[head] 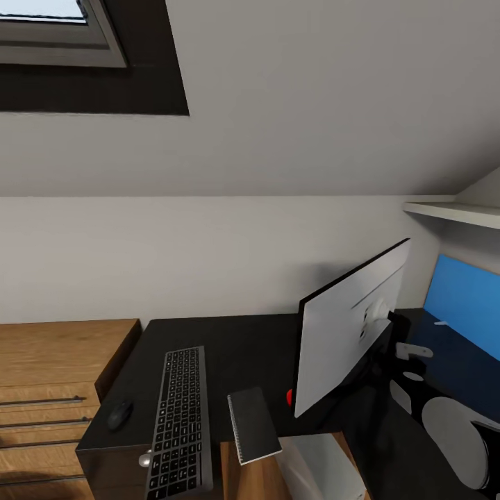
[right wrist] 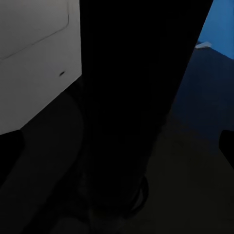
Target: In the bedroom, organize the workspace by keeping the computer under the desk, ensuring the monitor is on the desk, placing the keyboard on the desk next to the monitor, placing the mouse on the desk next to the keyboard, moving the folder from the swivel chair onto the desk next to the mouse, stacking the notebook on top of the folder with the pen on top of the notebook, and positioning the swivel chair next to the desk.
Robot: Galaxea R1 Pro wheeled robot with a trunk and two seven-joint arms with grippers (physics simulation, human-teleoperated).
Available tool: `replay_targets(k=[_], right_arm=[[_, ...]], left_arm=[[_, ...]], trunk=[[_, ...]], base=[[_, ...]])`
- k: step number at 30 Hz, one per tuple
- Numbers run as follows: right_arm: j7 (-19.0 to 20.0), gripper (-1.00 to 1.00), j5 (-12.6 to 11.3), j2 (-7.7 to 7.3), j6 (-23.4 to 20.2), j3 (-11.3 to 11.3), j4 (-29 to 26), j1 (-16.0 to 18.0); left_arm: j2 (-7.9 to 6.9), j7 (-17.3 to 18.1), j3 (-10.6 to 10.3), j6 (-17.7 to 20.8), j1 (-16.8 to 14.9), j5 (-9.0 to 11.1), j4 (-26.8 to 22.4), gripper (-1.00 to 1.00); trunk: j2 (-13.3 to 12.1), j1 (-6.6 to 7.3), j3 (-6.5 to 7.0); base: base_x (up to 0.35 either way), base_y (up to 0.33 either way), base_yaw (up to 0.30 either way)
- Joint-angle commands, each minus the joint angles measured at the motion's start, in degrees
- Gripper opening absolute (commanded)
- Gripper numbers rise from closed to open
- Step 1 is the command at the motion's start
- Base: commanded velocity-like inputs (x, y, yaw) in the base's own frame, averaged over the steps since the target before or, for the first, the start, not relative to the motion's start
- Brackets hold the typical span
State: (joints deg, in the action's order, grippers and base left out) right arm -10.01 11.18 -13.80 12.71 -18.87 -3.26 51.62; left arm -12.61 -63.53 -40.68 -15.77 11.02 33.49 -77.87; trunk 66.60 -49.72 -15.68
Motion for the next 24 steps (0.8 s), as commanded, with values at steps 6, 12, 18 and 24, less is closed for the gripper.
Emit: replay_targets(k=[6, 12, 18, 24], right_arm=[[-0.2, 1.00, 0.6, 0.00, 0.2, -0.5, 0.1, 0.1], [-0.2, 1.00, 0.6, 0.00, 0.2, -0.5, 0.1, 0.1], [-0.2, 1.00, 0.6, 0.00, 0.2, -0.5, 0.1, 0.1], [-0.2, 1.00, 0.6, 0.00, 0.2, -0.5, 0.1, 0.1]], left_arm=[[-0.04, -0.1, -0.4, -0.3, 0.0, 0.4, -0.1, 1.00], [-0.04, -0.1, -0.5, -0.3, 0.0, 0.4, -0.1, 1.00], [-0.04, -0.1, -0.5, -0.3, 0.0, 0.4, -0.1, 1.00], [-0.04, -0.1, -0.5, -0.3, 0.0, 0.4, -0.1, 1.00]], trunk=[[0.0, 0.00, -0.06], [0.0, 0.00, -0.06], [0.0, 0.00, -0.06], [0.0, 0.00, -0.06]], base=[[0.000, -0.042, 0.000], [0.000, -0.006, 0.000], [0.099, 0.000, 0.000], [0.031, 0.000, 0.000]])
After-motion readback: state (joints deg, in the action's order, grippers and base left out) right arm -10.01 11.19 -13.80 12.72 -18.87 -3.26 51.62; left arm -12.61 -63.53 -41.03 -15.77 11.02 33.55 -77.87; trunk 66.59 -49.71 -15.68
